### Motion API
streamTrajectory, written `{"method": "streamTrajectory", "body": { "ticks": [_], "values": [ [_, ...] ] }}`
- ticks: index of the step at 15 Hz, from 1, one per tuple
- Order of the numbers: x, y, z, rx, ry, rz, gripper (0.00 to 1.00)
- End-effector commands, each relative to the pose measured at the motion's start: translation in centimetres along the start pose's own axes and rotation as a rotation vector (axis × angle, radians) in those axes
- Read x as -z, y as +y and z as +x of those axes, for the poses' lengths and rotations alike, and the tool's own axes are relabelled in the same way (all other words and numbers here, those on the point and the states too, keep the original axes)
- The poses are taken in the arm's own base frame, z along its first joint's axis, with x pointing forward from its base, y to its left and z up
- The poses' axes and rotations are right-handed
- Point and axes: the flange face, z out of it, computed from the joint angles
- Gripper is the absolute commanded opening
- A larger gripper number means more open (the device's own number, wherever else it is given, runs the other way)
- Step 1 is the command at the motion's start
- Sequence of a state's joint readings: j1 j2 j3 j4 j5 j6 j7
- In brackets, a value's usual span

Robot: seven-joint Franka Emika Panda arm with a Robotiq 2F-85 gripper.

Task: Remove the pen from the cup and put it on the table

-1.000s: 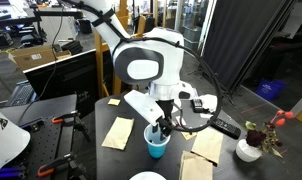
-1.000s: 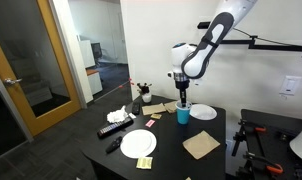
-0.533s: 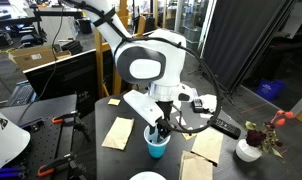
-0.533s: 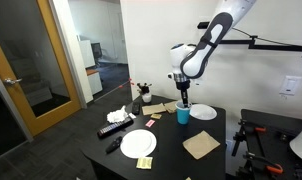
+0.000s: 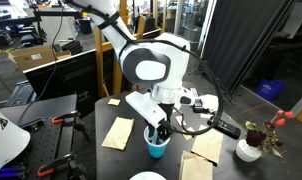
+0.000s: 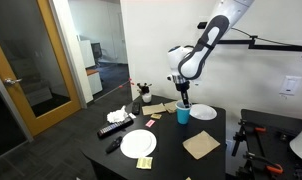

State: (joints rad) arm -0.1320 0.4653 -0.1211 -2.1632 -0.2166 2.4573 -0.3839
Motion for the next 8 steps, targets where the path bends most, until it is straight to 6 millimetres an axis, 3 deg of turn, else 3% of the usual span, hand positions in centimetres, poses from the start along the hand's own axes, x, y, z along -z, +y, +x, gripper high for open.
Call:
{"method": "streamTrajectory", "body": {
  "ticks": [1,6,8],
  "values": [
    [-0.02,0.3,0.83,-0.012,-0.049,-0.008,0.43],
    [-0.38,0.31,1.28,-0.005,-0.079,-0.001,0.38],
    [-0.5,0.25,1.48,-0.002,-0.09,0.0,0.14]
  ]
}}
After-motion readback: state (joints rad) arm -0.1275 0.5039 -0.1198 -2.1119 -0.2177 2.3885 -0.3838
